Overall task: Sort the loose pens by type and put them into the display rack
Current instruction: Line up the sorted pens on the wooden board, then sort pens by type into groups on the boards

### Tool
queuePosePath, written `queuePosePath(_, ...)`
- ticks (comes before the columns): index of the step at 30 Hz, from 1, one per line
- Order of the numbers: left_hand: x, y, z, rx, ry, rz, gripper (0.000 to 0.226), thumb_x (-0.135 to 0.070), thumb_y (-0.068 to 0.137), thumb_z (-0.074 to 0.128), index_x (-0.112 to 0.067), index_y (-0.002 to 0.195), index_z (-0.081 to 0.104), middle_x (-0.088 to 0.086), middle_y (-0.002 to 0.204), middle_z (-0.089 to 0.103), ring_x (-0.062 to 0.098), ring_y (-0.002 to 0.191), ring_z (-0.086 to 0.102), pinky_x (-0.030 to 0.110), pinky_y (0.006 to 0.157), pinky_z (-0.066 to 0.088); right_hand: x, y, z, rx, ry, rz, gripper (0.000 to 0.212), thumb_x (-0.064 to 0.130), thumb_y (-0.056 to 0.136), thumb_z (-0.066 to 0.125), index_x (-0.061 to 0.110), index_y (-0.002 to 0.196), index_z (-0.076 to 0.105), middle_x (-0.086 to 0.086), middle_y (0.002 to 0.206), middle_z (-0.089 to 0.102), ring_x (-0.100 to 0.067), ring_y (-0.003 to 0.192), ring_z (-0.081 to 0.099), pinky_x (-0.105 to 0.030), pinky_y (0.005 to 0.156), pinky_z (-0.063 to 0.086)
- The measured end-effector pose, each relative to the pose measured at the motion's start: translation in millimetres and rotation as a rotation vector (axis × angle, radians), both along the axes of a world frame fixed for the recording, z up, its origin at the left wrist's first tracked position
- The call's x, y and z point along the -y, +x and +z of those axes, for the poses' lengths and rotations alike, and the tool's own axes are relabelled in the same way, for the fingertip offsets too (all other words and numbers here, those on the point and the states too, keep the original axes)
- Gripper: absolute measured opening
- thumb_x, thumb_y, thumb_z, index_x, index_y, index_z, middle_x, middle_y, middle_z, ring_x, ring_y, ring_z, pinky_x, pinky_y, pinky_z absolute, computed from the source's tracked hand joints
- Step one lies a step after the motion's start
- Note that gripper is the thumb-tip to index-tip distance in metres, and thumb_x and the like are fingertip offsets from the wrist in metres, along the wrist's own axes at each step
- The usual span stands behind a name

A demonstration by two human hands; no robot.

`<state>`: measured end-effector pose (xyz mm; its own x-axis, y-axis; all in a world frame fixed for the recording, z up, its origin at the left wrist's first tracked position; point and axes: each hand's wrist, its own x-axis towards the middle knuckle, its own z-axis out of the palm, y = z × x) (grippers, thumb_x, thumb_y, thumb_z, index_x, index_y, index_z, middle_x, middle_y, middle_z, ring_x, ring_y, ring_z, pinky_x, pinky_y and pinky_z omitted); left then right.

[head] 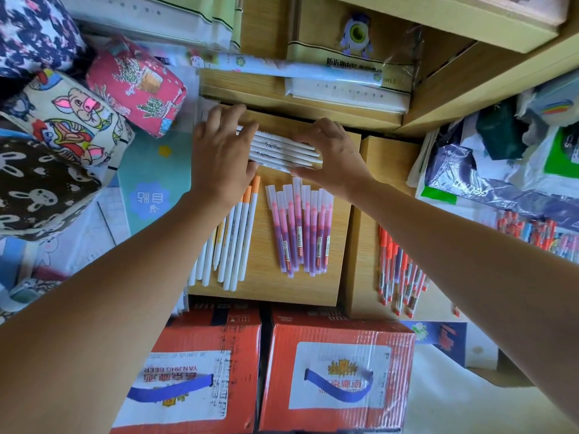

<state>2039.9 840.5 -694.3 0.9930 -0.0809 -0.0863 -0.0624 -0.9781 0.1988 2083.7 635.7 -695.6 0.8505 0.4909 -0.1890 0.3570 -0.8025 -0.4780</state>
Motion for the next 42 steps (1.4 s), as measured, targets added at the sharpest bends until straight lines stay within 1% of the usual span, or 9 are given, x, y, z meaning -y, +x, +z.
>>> queuePosePath(6, -2.0, -1.7, -2.7, 0.033, 0.0, -0.03, 0.047, -0.019, 0.079, 0.065, -0.01, 0.125, 0.055, 0.011, 0.123, 0.054, 0.033, 0.12, 0.044, 0.042, 0.096, 0.032, -14.4, 0.7, -3.3, 0.004, -0.006, 0.014, 0.052, 0.029, 0.077, 0.077, 0.013, 0.124, 0.06, -0.007, 0.118, 0.056, -0.024, 0.115, 0.049, -0.035, 0.099, 0.039)
queuePosePath(10, -3.8, -2.9, -3.8, 0.028, -0.011, -0.044, 0.056, -0.02, 0.078, 0.066, -0.011, 0.131, 0.051, 0.011, 0.128, 0.052, 0.032, 0.125, 0.042, 0.043, 0.103, 0.029, -5.2, 1.1, -0.6, -0.025, 0.014, 0.001, 0.054, 0.031, 0.078, 0.075, 0.015, 0.126, 0.058, -0.007, 0.118, 0.055, -0.022, 0.113, 0.048, -0.031, 0.097, 0.037)
queuePosePath(16, 3.0, -3.6, -1.3, 0.001, -0.035, -0.05, 0.061, -0.013, 0.073, 0.061, -0.01, 0.134, 0.05, 0.013, 0.132, 0.05, 0.035, 0.129, 0.039, 0.046, 0.109, 0.026, 13.3, 0.7, -1.3, -0.026, 0.059, -0.062, 0.041, 0.027, 0.083, 0.066, 0.015, 0.122, 0.06, -0.006, 0.112, 0.055, -0.02, 0.108, 0.05, -0.024, 0.09, 0.034)
queuePosePath(24, 9.4, -6.2, 7.1, -0.057, -0.108, -0.022, 0.058, -0.013, 0.079, 0.061, -0.007, 0.135, 0.049, 0.015, 0.137, 0.047, 0.035, 0.133, 0.035, 0.047, 0.111, 0.024, 20.6, -5.0, 4.5, -0.088, 0.104, -0.094, 0.038, 0.018, 0.087, 0.063, 0.015, 0.125, 0.058, -0.004, 0.114, 0.056, -0.013, 0.102, 0.053, -0.024, 0.088, 0.044)
queuePosePath(29, 22.6, -13.1, 19.6, 0.024, -0.155, -0.01, 0.045, -0.012, 0.081, 0.053, -0.008, 0.125, 0.056, 0.017, 0.123, 0.053, 0.037, 0.119, 0.045, 0.047, 0.096, 0.036, 33.1, -13.8, 12.9, -0.104, 0.113, -0.168, 0.034, 0.013, 0.089, 0.06, 0.015, 0.123, 0.059, -0.001, 0.114, 0.056, -0.009, 0.097, 0.054, -0.005, 0.079, 0.034)
queuePosePath(33, 38.1, -29.8, 32.3, 0.057, -0.16, -0.064, 0.027, -0.008, 0.079, 0.057, -0.007, 0.105, 0.063, 0.018, 0.101, 0.056, 0.039, 0.099, 0.052, 0.046, 0.079, 0.042, 47.2, -31.3, 29.3, -0.102, 0.147, -0.239, 0.031, 0.009, 0.087, 0.058, 0.014, 0.117, 0.063, 0.002, 0.101, 0.058, -0.006, 0.079, 0.055, -0.012, 0.072, 0.04)
queuePosePath(37, 64.9, -53.7, 49.6, -0.063, -0.282, -0.088, 0.017, -0.009, 0.085, 0.059, -0.01, 0.101, 0.065, 0.011, 0.096, 0.065, 0.031, 0.089, 0.06, 0.038, 0.072, 0.045, 63.6, -59.3, 48.5, -0.157, 0.168, -0.339, 0.028, 0.006, 0.083, 0.056, 0.015, 0.105, 0.07, 0.003, 0.084, 0.065, -0.01, 0.072, 0.058, -0.023, 0.071, 0.05)
queuePosePath(40, 99.7, -73.2, 63.5, -0.156, -0.342, -0.14, 0.016, -0.013, 0.089, 0.055, -0.014, 0.098, 0.068, 0.003, 0.092, 0.07, 0.024, 0.082, 0.065, 0.029, 0.067, 0.043, 82.0, -90.3, 59.2, -0.205, 0.205, -0.378, 0.022, 0.005, 0.085, 0.056, 0.013, 0.098, 0.073, 0.008, 0.079, 0.065, -0.005, 0.067, 0.056, -0.018, 0.068, 0.047)
queuePosePath(42, 125.0, -85.3, 70.4, -0.243, -0.368, -0.137, 0.016, -0.015, 0.09, 0.055, -0.015, 0.096, 0.069, 0.001, 0.089, 0.071, 0.023, 0.081, 0.066, 0.029, 0.066, 0.043, 99.7, -113.3, 65.1, -0.207, 0.222, -0.385, 0.018, 0.004, 0.085, 0.058, 0.01, 0.095, 0.073, 0.011, 0.075, 0.061, -0.004, 0.064, 0.054, -0.018, 0.066, 0.045)
